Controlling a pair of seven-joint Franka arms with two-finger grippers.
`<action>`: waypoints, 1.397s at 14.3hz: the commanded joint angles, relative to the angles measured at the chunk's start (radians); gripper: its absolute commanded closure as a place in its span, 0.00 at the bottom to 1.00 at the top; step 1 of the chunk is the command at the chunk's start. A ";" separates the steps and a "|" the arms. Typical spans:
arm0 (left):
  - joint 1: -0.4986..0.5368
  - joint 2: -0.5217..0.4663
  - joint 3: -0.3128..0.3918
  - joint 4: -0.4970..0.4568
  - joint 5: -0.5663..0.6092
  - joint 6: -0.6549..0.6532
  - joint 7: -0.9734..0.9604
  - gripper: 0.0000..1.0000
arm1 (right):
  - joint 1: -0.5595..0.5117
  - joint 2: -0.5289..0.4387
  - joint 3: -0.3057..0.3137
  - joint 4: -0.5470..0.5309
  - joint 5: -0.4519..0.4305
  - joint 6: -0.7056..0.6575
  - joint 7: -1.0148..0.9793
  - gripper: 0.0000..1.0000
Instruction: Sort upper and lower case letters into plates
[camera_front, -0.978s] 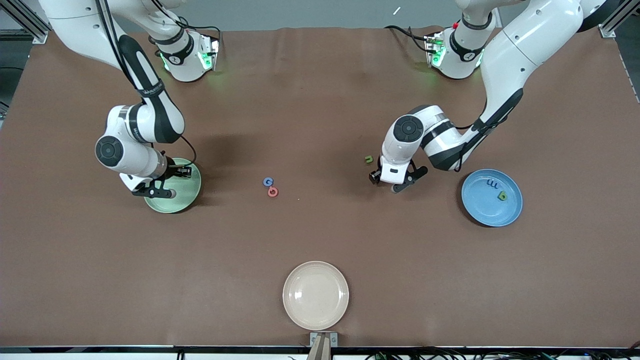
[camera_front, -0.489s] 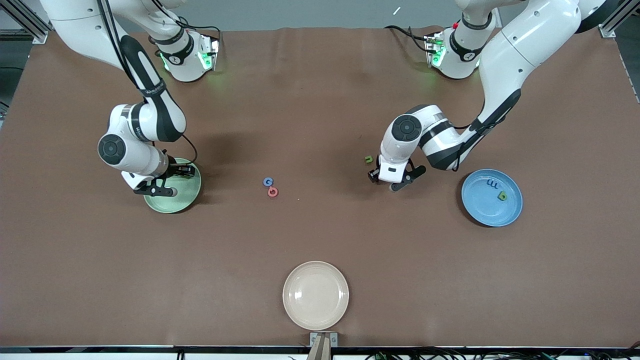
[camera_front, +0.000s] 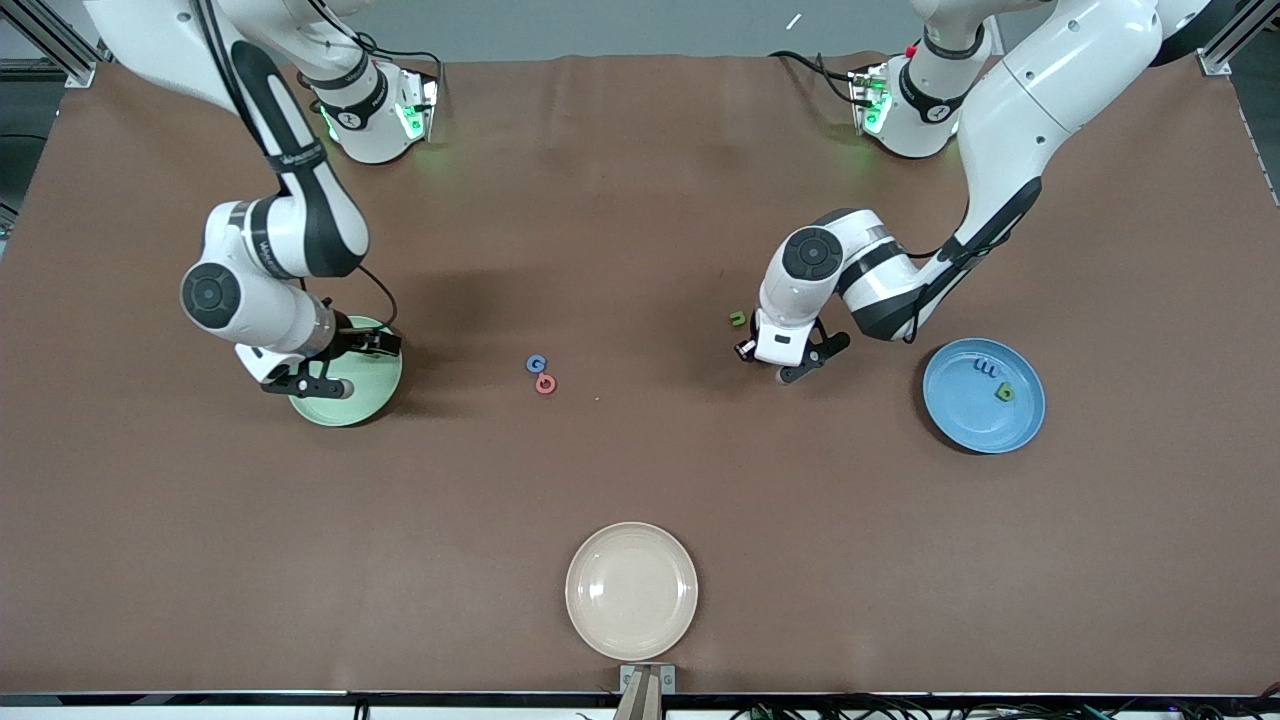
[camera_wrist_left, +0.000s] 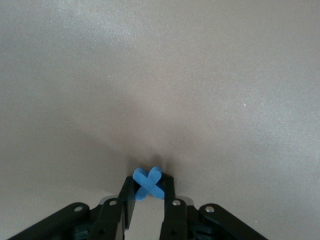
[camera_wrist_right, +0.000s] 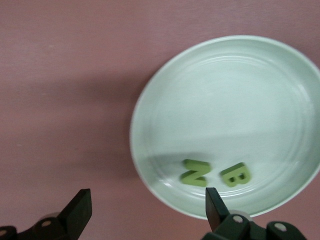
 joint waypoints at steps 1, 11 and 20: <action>0.011 -0.036 0.010 0.000 0.028 -0.010 -0.006 0.87 | 0.091 -0.007 0.000 -0.014 0.012 0.038 0.126 0.00; 0.487 -0.139 -0.290 -0.052 0.010 -0.205 0.455 0.87 | 0.361 0.091 0.000 0.001 0.014 0.300 0.308 0.00; 0.827 -0.128 -0.335 -0.143 0.030 -0.216 0.919 0.87 | 0.455 0.258 -0.005 0.172 0.000 0.311 0.459 0.00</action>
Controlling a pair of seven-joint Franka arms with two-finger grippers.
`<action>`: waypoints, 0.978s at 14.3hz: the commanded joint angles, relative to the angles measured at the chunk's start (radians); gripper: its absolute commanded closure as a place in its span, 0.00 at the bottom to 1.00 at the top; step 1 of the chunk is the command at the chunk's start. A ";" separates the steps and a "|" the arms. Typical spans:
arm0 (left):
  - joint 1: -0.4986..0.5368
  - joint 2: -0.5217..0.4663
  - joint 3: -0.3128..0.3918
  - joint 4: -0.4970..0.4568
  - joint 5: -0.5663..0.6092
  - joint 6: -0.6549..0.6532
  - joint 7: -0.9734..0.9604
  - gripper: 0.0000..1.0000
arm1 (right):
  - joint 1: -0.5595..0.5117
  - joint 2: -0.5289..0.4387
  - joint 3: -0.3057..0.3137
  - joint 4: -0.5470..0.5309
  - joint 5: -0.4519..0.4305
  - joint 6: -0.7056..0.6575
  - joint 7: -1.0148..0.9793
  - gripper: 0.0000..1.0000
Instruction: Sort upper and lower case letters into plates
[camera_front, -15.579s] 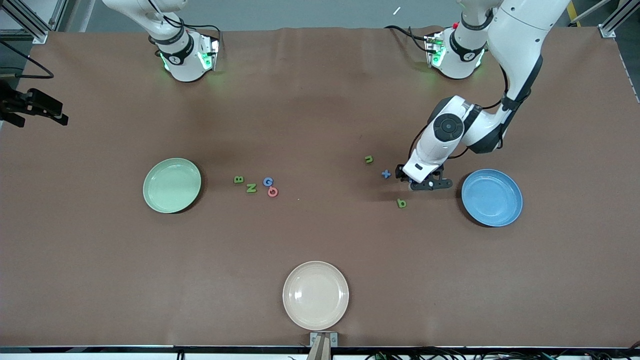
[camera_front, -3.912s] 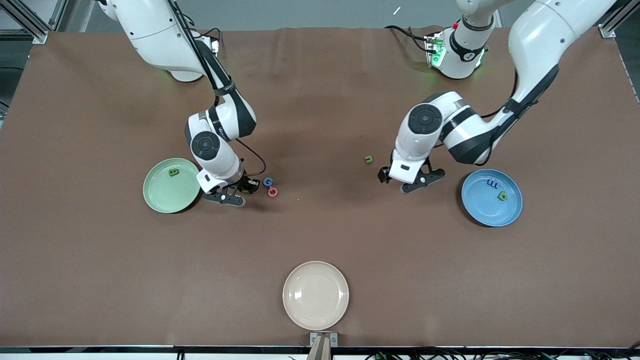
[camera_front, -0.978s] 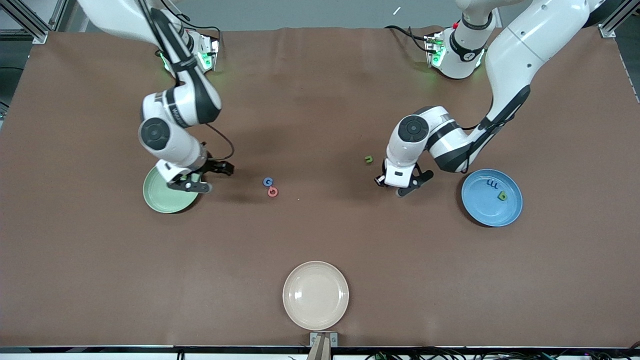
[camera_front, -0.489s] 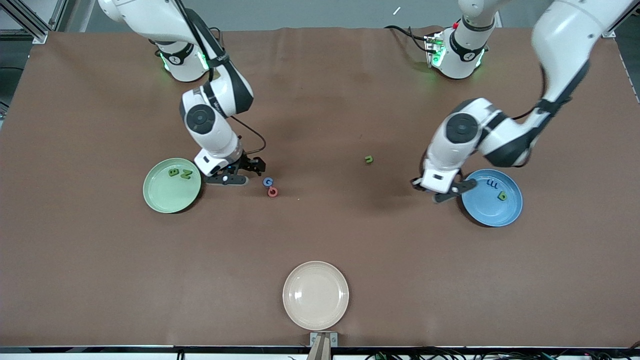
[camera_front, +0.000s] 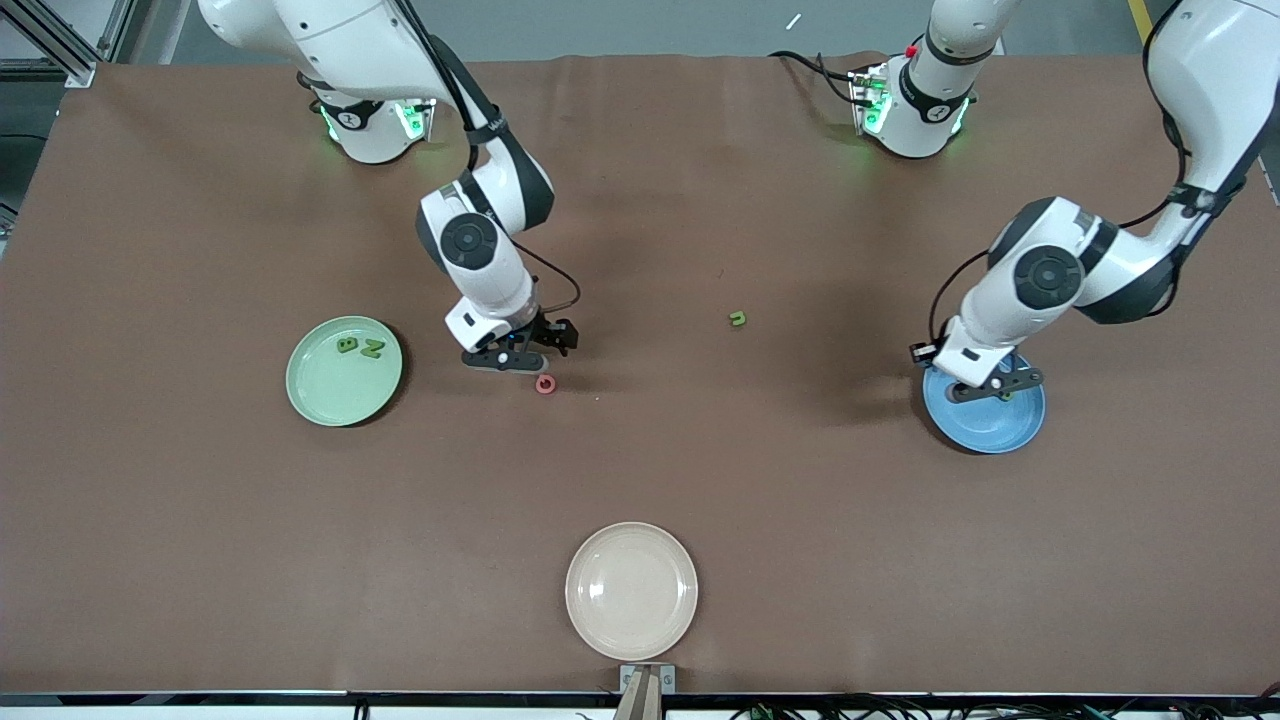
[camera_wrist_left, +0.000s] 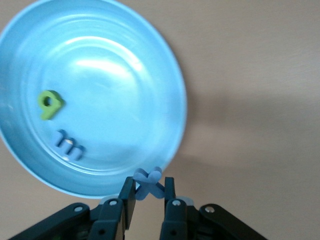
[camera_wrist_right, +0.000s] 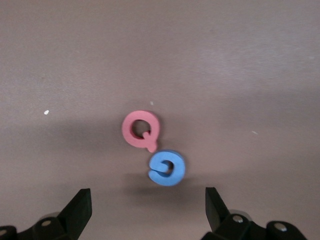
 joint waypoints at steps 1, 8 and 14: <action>0.042 0.002 -0.010 -0.013 0.012 0.020 0.064 0.87 | 0.004 0.032 -0.014 0.037 -0.003 -0.001 0.013 0.00; 0.059 0.087 0.039 -0.010 0.137 0.075 0.072 0.87 | -0.006 0.050 -0.015 0.049 -0.066 -0.012 0.008 0.03; 0.055 0.130 0.075 -0.009 0.209 0.083 0.069 0.86 | -0.006 0.050 -0.015 0.031 -0.065 -0.015 0.014 0.08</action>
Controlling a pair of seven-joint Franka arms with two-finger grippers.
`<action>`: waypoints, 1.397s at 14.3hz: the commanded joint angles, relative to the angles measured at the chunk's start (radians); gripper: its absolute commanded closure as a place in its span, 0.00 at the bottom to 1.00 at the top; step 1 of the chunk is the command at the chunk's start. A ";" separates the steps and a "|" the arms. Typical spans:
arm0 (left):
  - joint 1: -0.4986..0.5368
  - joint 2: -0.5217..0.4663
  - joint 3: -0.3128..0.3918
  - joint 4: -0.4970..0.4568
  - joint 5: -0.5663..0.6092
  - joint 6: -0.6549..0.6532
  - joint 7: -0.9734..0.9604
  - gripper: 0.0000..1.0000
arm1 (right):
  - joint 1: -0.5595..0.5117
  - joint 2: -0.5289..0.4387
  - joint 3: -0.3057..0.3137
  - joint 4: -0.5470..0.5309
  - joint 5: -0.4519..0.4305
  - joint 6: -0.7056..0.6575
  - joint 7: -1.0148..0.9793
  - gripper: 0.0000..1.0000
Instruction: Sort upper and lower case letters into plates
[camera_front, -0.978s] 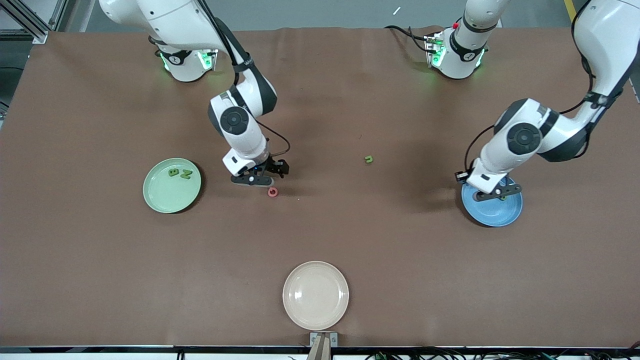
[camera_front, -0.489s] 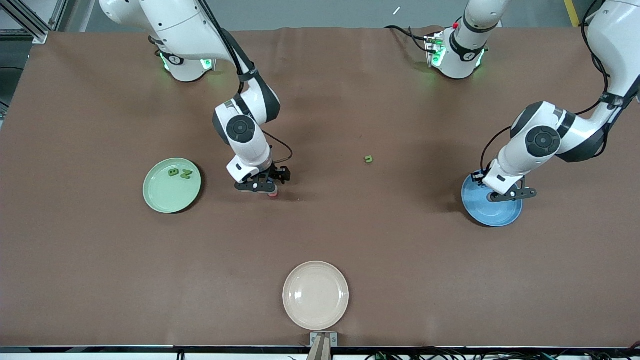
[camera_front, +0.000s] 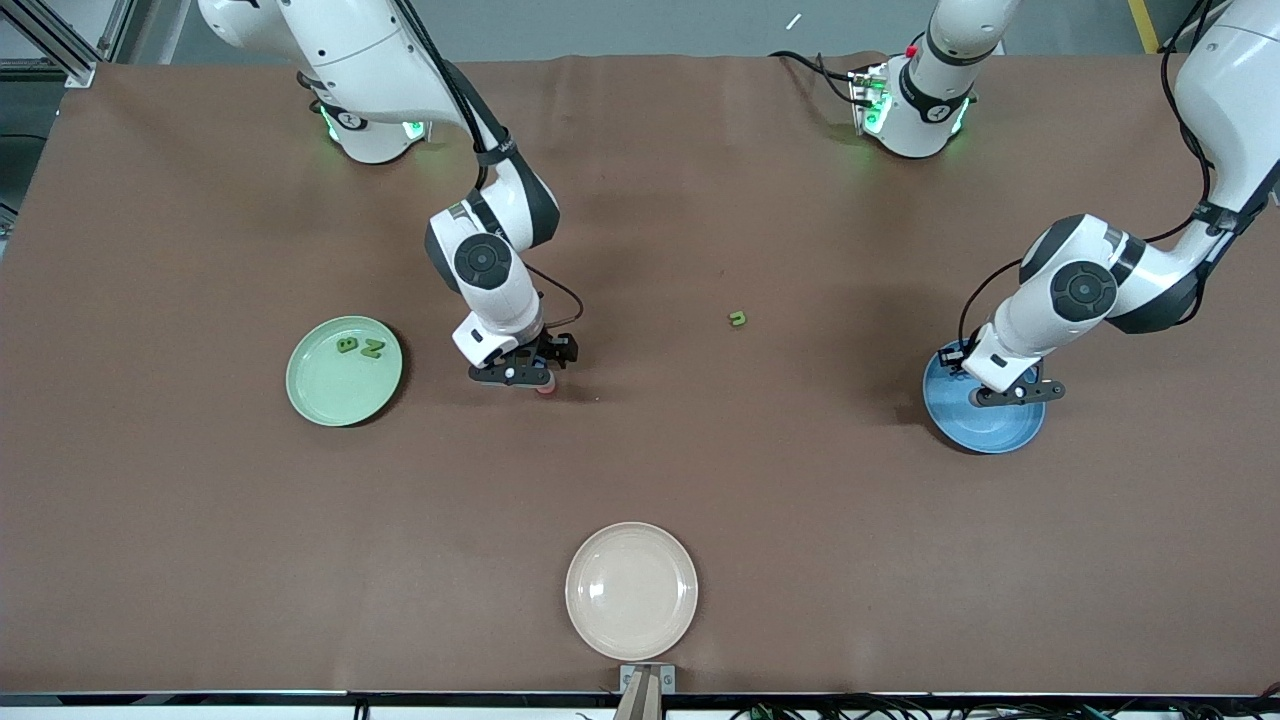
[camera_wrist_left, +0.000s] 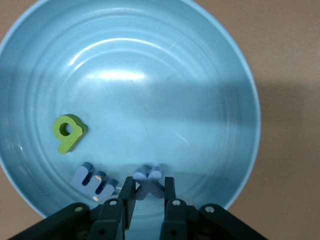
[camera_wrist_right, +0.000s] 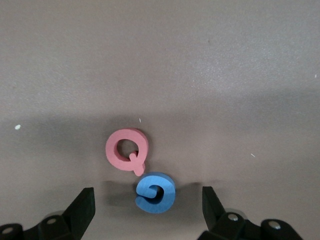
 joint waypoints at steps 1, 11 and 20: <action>0.008 0.017 0.007 -0.003 0.038 0.020 0.002 0.85 | -0.004 0.000 0.002 -0.006 -0.018 -0.001 0.014 0.12; 0.008 0.003 0.004 0.011 0.038 0.020 0.015 0.11 | -0.018 -0.001 0.002 -0.010 -0.018 -0.004 0.012 0.76; -0.009 -0.015 -0.232 0.064 -0.028 -0.102 -0.185 0.01 | -0.219 -0.157 0.004 -0.001 -0.014 -0.286 -0.207 1.00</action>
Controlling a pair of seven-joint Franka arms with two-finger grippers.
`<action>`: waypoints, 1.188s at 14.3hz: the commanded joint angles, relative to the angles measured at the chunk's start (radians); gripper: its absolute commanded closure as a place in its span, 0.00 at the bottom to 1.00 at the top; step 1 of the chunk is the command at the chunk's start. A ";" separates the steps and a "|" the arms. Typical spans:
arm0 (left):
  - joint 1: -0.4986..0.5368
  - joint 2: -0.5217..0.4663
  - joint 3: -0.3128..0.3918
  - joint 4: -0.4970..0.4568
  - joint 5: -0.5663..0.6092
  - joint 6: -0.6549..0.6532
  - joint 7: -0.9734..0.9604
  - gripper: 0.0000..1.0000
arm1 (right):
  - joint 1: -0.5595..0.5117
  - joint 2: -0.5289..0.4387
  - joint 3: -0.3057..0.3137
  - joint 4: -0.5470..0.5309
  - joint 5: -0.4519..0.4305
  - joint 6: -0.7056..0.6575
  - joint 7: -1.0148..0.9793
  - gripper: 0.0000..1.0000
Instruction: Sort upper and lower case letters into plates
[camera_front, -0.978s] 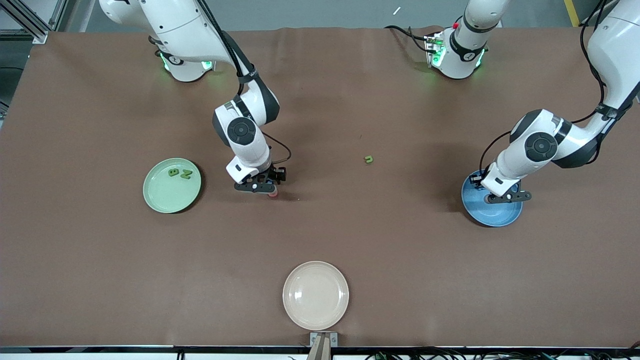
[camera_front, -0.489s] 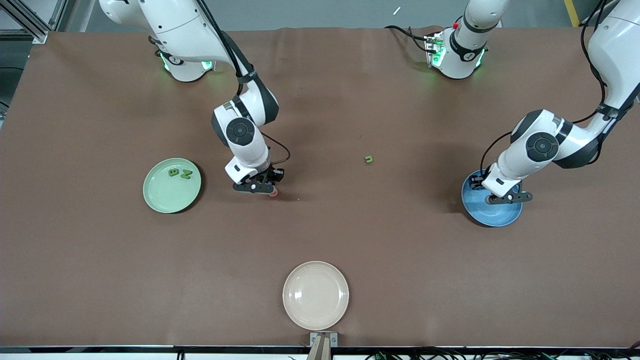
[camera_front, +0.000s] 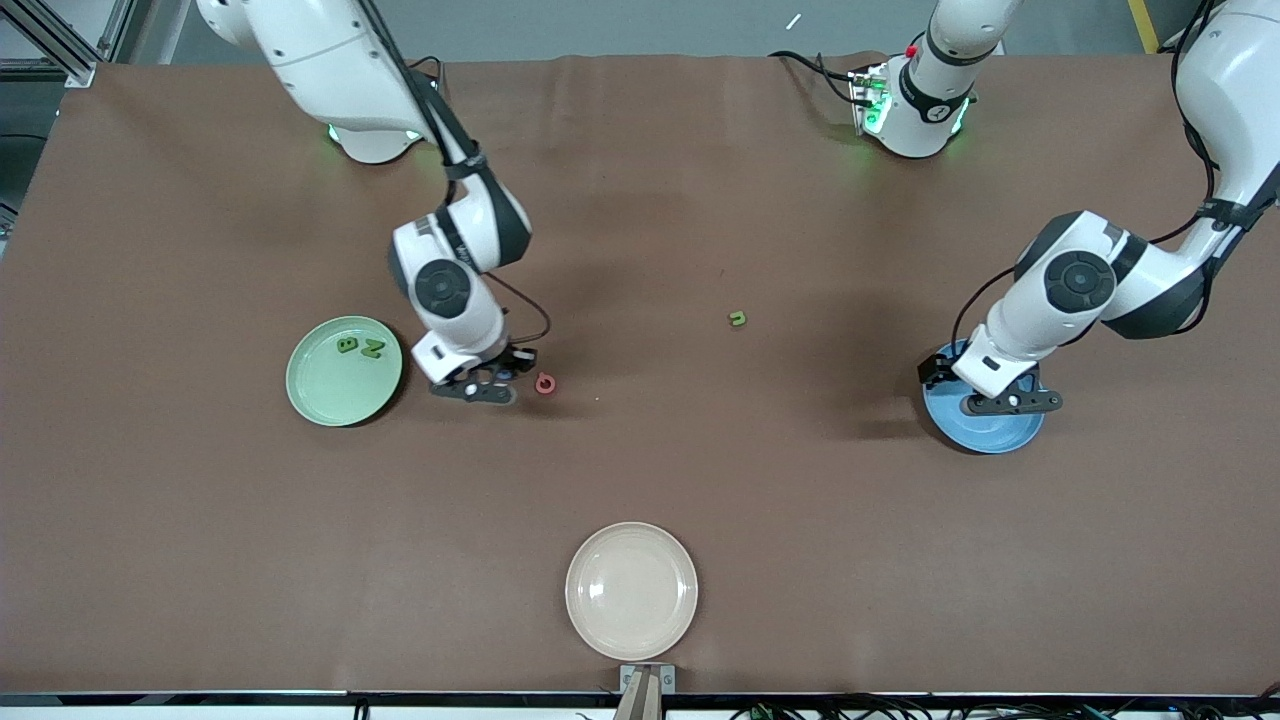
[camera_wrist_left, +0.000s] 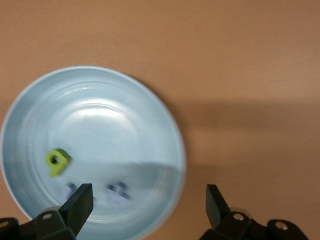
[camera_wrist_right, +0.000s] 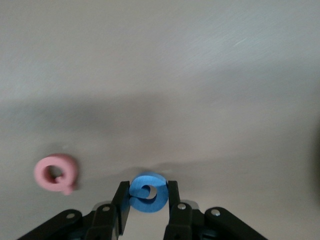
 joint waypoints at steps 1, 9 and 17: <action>-0.047 -0.023 -0.053 -0.006 -0.026 -0.030 -0.142 0.01 | -0.121 -0.116 0.016 -0.033 -0.014 -0.111 -0.157 1.00; -0.491 0.026 0.032 0.030 -0.031 -0.014 -0.590 0.01 | -0.379 -0.151 0.014 -0.150 -0.025 -0.062 -0.584 0.99; -0.746 0.063 0.217 0.057 -0.031 0.110 -0.713 0.01 | -0.478 -0.114 0.017 -0.211 -0.025 0.104 -0.733 0.99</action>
